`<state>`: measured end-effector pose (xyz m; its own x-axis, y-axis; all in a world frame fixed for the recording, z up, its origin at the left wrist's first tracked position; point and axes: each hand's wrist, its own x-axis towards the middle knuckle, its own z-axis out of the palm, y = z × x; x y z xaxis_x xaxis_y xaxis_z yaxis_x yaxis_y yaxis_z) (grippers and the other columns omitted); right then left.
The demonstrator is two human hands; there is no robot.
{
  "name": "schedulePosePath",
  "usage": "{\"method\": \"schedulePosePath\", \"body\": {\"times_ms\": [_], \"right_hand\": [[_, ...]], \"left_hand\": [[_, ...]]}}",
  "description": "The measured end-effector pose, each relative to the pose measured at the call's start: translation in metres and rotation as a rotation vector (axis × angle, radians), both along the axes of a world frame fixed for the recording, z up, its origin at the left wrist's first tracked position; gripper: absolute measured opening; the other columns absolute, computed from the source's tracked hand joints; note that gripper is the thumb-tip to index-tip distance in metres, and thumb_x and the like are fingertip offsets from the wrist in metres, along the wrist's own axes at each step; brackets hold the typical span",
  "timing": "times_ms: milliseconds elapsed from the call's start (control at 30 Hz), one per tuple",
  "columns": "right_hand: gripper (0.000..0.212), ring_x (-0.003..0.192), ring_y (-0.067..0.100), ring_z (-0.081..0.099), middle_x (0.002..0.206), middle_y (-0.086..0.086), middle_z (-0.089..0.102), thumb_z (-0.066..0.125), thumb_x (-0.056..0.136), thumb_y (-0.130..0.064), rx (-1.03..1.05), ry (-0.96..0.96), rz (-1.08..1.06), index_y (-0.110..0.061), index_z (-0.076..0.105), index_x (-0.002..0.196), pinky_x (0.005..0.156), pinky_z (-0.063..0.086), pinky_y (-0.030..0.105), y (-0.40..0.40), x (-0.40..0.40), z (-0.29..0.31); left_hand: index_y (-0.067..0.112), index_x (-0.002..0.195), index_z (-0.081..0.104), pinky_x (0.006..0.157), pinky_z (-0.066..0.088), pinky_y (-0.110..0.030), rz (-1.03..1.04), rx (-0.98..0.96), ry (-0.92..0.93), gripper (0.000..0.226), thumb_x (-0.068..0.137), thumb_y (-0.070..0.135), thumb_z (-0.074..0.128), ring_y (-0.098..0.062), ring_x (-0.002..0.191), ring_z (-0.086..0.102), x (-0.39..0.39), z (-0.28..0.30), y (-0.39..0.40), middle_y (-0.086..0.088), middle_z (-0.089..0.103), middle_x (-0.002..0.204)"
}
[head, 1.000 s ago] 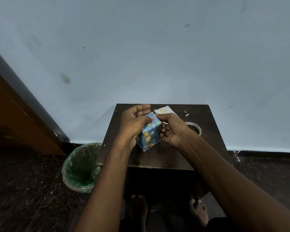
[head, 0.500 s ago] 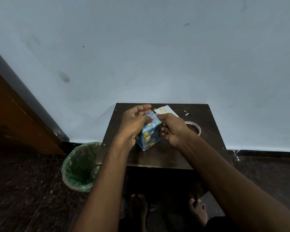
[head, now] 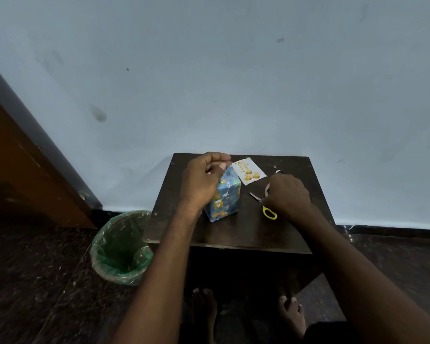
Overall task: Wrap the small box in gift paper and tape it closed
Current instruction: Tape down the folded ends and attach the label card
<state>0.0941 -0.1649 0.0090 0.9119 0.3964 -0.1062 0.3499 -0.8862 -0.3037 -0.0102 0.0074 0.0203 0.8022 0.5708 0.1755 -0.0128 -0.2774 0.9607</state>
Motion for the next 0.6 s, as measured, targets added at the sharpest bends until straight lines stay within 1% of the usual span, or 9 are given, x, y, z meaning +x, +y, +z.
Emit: {"method": "schedulePosePath", "body": {"times_ms": [67, 100, 133, 233, 367, 433, 500, 567, 600], "right_hand": [[0.023, 0.108, 0.036, 0.063, 0.108, 0.011, 0.066, 0.079, 0.078, -0.026, -0.005, 0.067, 0.001, -0.014, 0.067, 0.093, 0.075, 0.051, 0.034, -0.002, 0.000, -0.004], [0.018, 0.106, 0.036, 0.063, 0.104, 0.011, 0.065, 0.078, 0.079, -0.024, -0.004, 0.068, 0.016, -0.014, 0.065, 0.089, 0.075, 0.050, 0.034, -0.003, -0.002, -0.003], [0.015, 0.102, 0.035, 0.062, 0.099, 0.010, 0.062, 0.074, 0.081, -0.019, 0.023, 0.065, 0.006, -0.014, 0.060, 0.081, 0.073, 0.047, 0.034, -0.004, -0.004, -0.001], [0.032, 0.086, 0.032, 0.054, 0.086, 0.006, 0.052, 0.067, 0.086, -0.012, 0.054, -0.032, -0.009, -0.019, 0.042, 0.067, 0.069, 0.043, 0.034, -0.007, -0.004, 0.001], [0.030, 0.079, 0.031, 0.060, 0.073, 0.000, 0.052, 0.073, 0.082, -0.026, 0.162, -0.138, -0.073, -0.018, 0.048, 0.066, 0.063, 0.039, 0.031, -0.007, -0.002, 0.010], [0.029, 0.080, 0.032, 0.063, 0.074, 0.002, 0.061, 0.067, 0.084, -0.024, 0.284, -0.148, -0.099, -0.019, 0.050, 0.063, 0.065, 0.039, 0.032, -0.006, 0.000, 0.015], [0.027, 0.079, 0.028, 0.069, 0.074, 0.000, 0.071, 0.063, 0.090, -0.020, 0.476, -0.072, -0.093, -0.018, 0.058, 0.063, 0.069, 0.049, 0.034, -0.003, 0.000, 0.020], [0.019, 0.077, 0.024, 0.076, 0.072, 0.004, 0.076, 0.062, 0.096, -0.017, 0.755, 0.135, -0.068, -0.015, 0.069, 0.078, 0.076, 0.062, 0.040, -0.002, -0.005, 0.025], [0.017, 0.078, 0.024, 0.078, 0.074, 0.007, 0.077, 0.061, 0.099, -0.014, 0.885, 0.237, -0.059, -0.010, 0.071, 0.085, 0.078, 0.065, 0.043, -0.001, -0.010, 0.026]], "left_hand": [[0.023, 0.111, 0.076, 0.100, 0.059, -0.032, -0.020, 0.124, -0.004, 0.028, 0.103, 0.001, 0.061, 0.001, 0.106, 0.073, 0.001, 0.001, -0.001, 0.009, 0.081, 0.107], [0.022, 0.113, 0.077, 0.101, 0.058, -0.032, -0.018, 0.175, -0.005, 0.029, 0.103, 0.000, 0.060, 0.003, 0.106, 0.073, 0.002, 0.001, -0.001, 0.011, 0.080, 0.107], [0.021, 0.113, 0.077, 0.102, 0.057, -0.031, -0.017, 0.217, -0.006, 0.030, 0.102, -0.001, 0.059, 0.004, 0.106, 0.072, 0.003, 0.001, -0.003, 0.011, 0.080, 0.107], [0.020, 0.115, 0.077, 0.101, 0.057, -0.027, -0.029, 0.293, -0.010, 0.041, 0.098, -0.011, 0.056, 0.003, 0.108, 0.071, 0.004, 0.003, -0.007, 0.011, 0.080, 0.106], [0.024, 0.115, 0.077, 0.094, 0.058, -0.025, -0.063, 0.378, -0.025, 0.059, 0.088, -0.020, 0.048, -0.005, 0.104, 0.070, 0.004, 0.005, -0.010, 0.014, 0.076, 0.107], [0.025, 0.115, 0.077, 0.091, 0.059, -0.025, -0.066, 0.407, -0.033, 0.055, 0.091, -0.016, 0.050, -0.005, 0.101, 0.070, 0.005, 0.006, -0.012, 0.014, 0.077, 0.106], [0.025, 0.115, 0.077, 0.089, 0.059, -0.025, -0.046, 0.443, -0.048, 0.043, 0.095, -0.008, 0.057, 0.001, 0.101, 0.071, 0.005, 0.008, -0.014, 0.017, 0.077, 0.106], [0.025, 0.115, 0.076, 0.087, 0.059, -0.026, -0.016, 0.473, -0.060, 0.034, 0.097, 0.001, 0.062, 0.005, 0.099, 0.071, 0.005, 0.010, -0.016, 0.019, 0.077, 0.106], [0.026, 0.116, 0.076, 0.086, 0.060, -0.027, -0.003, 0.481, -0.059, 0.032, 0.096, 0.003, 0.064, 0.004, 0.097, 0.070, 0.005, 0.010, -0.017, 0.019, 0.077, 0.107]]}}
